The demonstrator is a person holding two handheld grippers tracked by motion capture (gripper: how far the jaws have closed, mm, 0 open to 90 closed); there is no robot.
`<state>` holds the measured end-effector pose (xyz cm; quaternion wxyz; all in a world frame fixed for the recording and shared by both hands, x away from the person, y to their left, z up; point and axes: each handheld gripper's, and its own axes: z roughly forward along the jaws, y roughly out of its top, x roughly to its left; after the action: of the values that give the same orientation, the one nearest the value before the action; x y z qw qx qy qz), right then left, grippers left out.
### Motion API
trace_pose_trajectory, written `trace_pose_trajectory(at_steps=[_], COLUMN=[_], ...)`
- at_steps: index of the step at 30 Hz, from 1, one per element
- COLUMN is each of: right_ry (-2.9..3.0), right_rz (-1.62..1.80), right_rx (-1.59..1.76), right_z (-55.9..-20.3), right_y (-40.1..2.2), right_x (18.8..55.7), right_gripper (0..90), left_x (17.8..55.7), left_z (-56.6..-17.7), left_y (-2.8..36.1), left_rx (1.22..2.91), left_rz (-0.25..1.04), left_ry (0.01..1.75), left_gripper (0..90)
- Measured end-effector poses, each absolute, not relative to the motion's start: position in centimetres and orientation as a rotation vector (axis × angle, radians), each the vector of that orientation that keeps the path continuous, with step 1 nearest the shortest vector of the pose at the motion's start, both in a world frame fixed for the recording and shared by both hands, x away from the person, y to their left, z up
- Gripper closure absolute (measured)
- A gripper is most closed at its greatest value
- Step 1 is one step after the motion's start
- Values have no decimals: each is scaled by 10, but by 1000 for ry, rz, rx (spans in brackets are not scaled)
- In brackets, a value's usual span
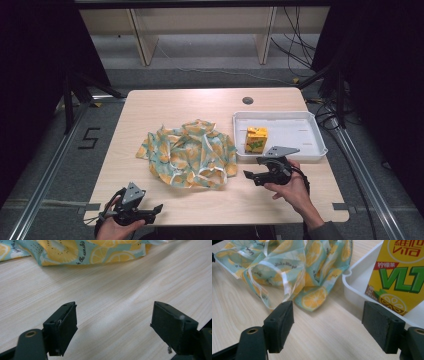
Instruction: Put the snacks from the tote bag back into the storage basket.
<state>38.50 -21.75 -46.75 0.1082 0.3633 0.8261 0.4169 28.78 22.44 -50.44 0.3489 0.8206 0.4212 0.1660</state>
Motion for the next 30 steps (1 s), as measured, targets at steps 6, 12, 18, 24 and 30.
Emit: trace_pose_trajectory(at_steps=[6,12,18,24,30], right_ry=[2433,2436,2432,2462,2486], right_rz=[1208,1197,1187,1153,1118], right_rx=[1067,1075,1075,1059,1062], right_z=[-471,-474,-477,-482,-486], right_y=[-219,-222,-227,-229,-231], right_x=[380,370,360,351,344], right_gripper=[259,242,217,198,188], left_x=[288,288,288,288,288], left_z=[-504,-504,-505,-505,-505], left_y=[224,224,224,223,223], left_rx=[2135,2131,2129,2124,2125], left_rz=[428,434,422,417,417], left_ry=[1094,1097,1099,1106,1106], left_gripper=[202,202,201,201,202])
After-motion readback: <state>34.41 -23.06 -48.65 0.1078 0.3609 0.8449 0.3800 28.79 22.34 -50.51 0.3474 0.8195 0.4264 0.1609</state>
